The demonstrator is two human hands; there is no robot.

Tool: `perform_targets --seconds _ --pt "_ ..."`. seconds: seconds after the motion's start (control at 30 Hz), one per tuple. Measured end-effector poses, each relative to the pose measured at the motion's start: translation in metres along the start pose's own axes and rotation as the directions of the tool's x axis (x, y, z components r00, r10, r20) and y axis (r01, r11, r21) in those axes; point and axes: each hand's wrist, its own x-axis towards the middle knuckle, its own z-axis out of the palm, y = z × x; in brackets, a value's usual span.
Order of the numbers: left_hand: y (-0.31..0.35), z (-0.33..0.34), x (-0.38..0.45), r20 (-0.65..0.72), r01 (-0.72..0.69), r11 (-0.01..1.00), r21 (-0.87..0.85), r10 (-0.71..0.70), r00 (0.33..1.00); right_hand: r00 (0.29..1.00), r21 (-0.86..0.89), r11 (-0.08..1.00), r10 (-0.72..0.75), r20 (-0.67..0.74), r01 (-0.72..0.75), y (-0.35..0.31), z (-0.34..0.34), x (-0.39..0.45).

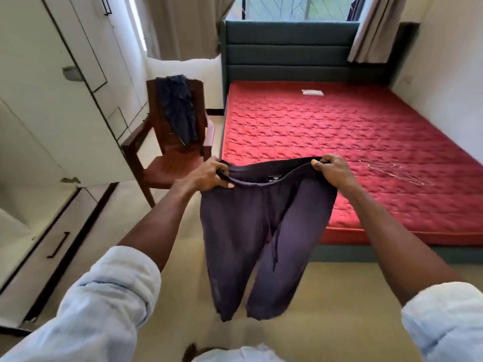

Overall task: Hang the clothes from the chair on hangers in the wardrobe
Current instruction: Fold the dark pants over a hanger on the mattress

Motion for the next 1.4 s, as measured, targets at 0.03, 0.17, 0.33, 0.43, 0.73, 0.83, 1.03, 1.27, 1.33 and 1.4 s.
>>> perform_targets --seconds 0.03,0.17,0.33,0.43,0.73,0.83,1.03,1.27,1.33,1.4 --pt "0.008 0.01 0.007 -0.054 0.009 0.998 -0.07 -0.013 0.998 1.0 -0.007 1.0 -0.005 0.02 0.005 0.012 -0.014 0.003" --pt "0.026 0.035 0.03 -0.164 0.129 0.928 -0.349 -0.196 0.967 0.978 -0.015 1.0 -0.018 0.206 0.022 0.04 -0.053 0.013" --pt "0.038 0.055 0.071 -0.221 0.176 0.88 -0.441 -0.296 0.929 0.956 -0.104 0.993 -0.016 0.291 0.048 0.066 -0.07 0.046" --pt "0.047 0.066 0.106 -0.204 0.163 0.829 -0.535 -0.313 0.927 0.992 0.054 0.998 0.021 0.121 -0.027 0.084 -0.073 0.079" --pt "0.086 0.09 0.231 -0.162 0.102 0.806 -0.583 -0.238 0.957 0.931 0.271 0.958 0.185 -0.316 -0.099 0.134 -0.069 0.173" --pt "0.096 0.099 0.26 -0.196 0.172 0.801 -0.573 -0.338 0.92 0.903 0.251 0.954 0.247 -0.352 -0.163 0.147 -0.061 0.2" --pt "0.107 0.15 0.306 -0.033 0.339 0.459 -0.821 -0.631 0.775 0.836 0.36 0.882 0.428 -0.344 -0.304 0.167 -0.043 0.237" --pt "0.156 0.221 0.312 0.082 0.365 0.278 -0.889 -0.686 0.723 0.831 0.598 0.672 0.557 -0.017 -0.438 0.188 -0.013 0.249" --pt "0.168 0.234 0.312 0.096 0.373 0.302 -0.877 -0.651 0.753 0.852 0.617 0.639 0.514 0.101 -0.459 0.19 -0.005 0.244" --pt "0.179 0.245 0.311 0.11 0.371 0.307 -0.876 -0.623 0.775 0.858 0.643 0.599 0.477 0.191 -0.476 0.193 0.0 0.238"
